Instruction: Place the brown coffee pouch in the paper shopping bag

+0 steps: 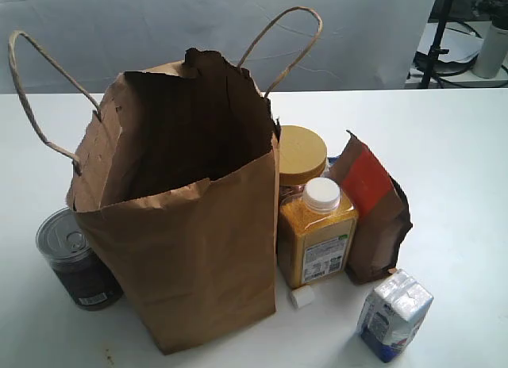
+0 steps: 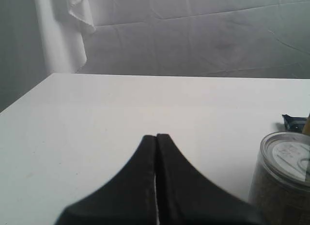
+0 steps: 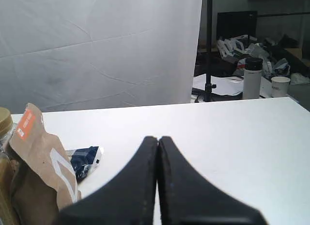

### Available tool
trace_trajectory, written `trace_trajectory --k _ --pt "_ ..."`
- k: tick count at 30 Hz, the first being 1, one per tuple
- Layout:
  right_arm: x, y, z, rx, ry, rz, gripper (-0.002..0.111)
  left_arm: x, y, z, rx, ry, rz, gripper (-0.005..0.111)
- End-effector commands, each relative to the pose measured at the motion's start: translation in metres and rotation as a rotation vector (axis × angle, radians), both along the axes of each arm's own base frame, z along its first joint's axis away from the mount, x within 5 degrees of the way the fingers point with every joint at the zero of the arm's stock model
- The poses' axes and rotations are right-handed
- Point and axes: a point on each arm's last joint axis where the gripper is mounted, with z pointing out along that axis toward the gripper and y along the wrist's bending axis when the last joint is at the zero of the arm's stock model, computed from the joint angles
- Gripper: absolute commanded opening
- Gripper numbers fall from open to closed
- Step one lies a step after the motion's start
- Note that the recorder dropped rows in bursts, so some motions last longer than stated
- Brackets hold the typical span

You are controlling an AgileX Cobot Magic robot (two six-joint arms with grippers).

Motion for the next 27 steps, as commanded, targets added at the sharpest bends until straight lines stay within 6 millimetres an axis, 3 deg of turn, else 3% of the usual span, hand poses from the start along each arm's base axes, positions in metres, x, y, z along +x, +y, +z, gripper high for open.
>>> trace_trajectory --k 1,12,20,24,27 --pt "0.000 -0.001 -0.001 -0.010 -0.005 -0.008 0.000 0.000 0.000 -0.001 0.001 -0.004 0.004 0.000" --pt "0.000 -0.001 0.003 0.015 -0.043 -0.009 0.000 0.000 0.000 -0.001 0.001 -0.004 0.004 0.000" --pt "-0.002 -0.007 0.030 0.397 -0.233 -0.036 0.000 0.000 0.000 -0.001 0.001 -0.004 0.004 0.000" --pt "-0.009 -0.001 0.074 0.373 -0.175 0.054 0.000 0.000 0.000 -0.001 0.001 -0.004 0.004 0.000" --pt "0.004 0.011 0.117 0.267 -0.017 0.121 0.000 0.000 0.000 -0.001 0.001 -0.004 0.004 0.000"
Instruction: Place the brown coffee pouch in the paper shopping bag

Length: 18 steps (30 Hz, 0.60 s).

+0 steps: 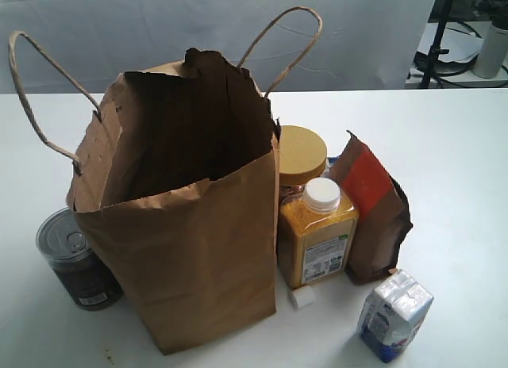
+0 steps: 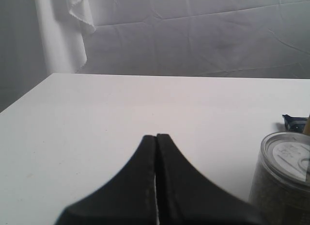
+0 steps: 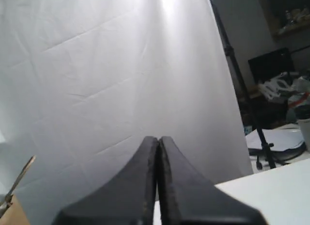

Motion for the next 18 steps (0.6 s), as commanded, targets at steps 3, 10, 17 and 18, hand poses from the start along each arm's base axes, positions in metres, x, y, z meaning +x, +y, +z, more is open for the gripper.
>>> trace_trajectory --k 3,10,17,18 --pt "0.025 0.026 0.077 -0.236 0.259 0.196 0.000 0.000 0.000 -0.001 0.001 -0.004 0.004 0.000" --pt "0.077 0.068 0.118 -0.478 0.657 0.481 0.000 0.000 0.000 -0.001 0.001 -0.004 0.004 0.000" --pt "0.152 0.102 0.087 -0.683 1.044 0.601 0.000 0.000 0.000 -0.001 0.001 -0.004 0.004 0.000" --pt "0.160 0.107 0.083 -0.710 1.059 0.599 0.000 0.000 0.000 -0.001 0.001 -0.004 0.004 0.000"
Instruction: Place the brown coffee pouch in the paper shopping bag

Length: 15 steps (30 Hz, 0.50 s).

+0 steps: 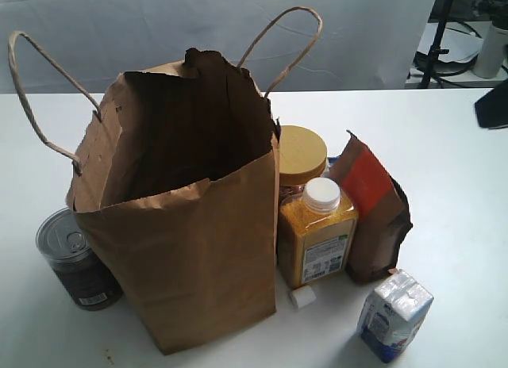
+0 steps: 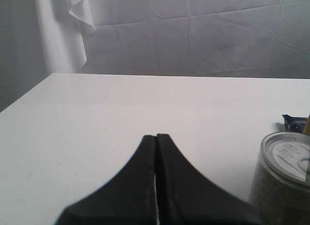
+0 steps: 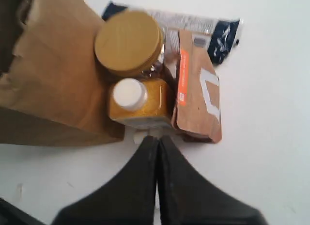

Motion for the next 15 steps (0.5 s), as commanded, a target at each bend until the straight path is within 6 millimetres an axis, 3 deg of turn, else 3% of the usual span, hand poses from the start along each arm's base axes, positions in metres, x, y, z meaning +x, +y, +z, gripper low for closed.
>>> trace_trajectory --k 1,8,10,15 --pt "0.037 0.018 -0.017 -0.138 0.073 0.050 0.000 0.000 0.000 -0.001 0.001 -0.004 0.004 0.000" --pt "0.064 0.058 -0.026 -0.245 0.060 0.137 0.005 0.000 0.000 -0.001 0.001 -0.004 0.004 0.000" --pt "0.066 0.070 -0.034 -0.258 0.076 0.170 0.015 0.000 0.000 -0.001 0.001 -0.004 0.004 0.000" --pt "0.071 0.091 -0.058 -0.304 0.140 0.217 0.056 0.000 0.000 -0.001 0.001 -0.004 0.004 0.000"
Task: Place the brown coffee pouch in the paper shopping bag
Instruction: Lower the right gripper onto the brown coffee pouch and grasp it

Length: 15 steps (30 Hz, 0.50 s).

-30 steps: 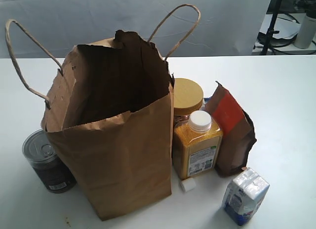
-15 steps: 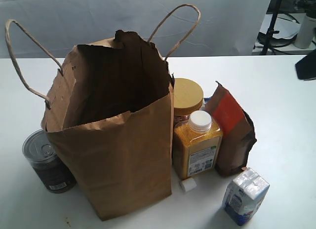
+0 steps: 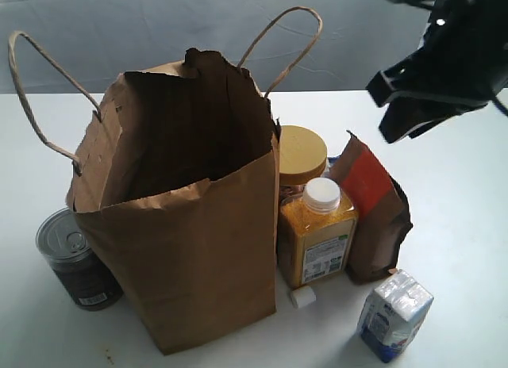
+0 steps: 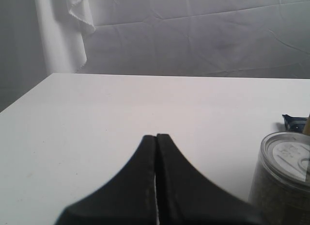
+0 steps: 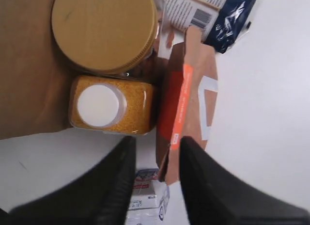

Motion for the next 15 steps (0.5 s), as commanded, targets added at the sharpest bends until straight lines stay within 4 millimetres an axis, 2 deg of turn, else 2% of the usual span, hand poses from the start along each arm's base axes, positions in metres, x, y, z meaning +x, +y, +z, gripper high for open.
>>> trace_trajectory --k 1,3,9,11,15 --pt "0.006 0.014 -0.020 -0.060 0.045 0.014 0.062 0.000 0.000 -0.001 0.001 -0.004 0.004 0.000" --pt "0.013 0.017 -0.032 -0.091 0.071 0.002 0.066 0.000 0.000 -0.001 0.001 -0.004 0.004 0.000" --pt "0.029 0.023 -0.069 -0.201 0.130 -0.032 0.062 0.000 0.000 -0.001 0.001 -0.004 0.004 0.000" --pt "0.033 0.026 -0.080 -0.221 0.156 -0.031 0.056 0.000 0.000 -0.001 0.001 -0.004 0.004 0.000" --pt "0.038 0.029 -0.098 -0.251 0.197 -0.029 0.036 0.000 0.000 -0.001 0.001 -0.004 0.004 0.000"
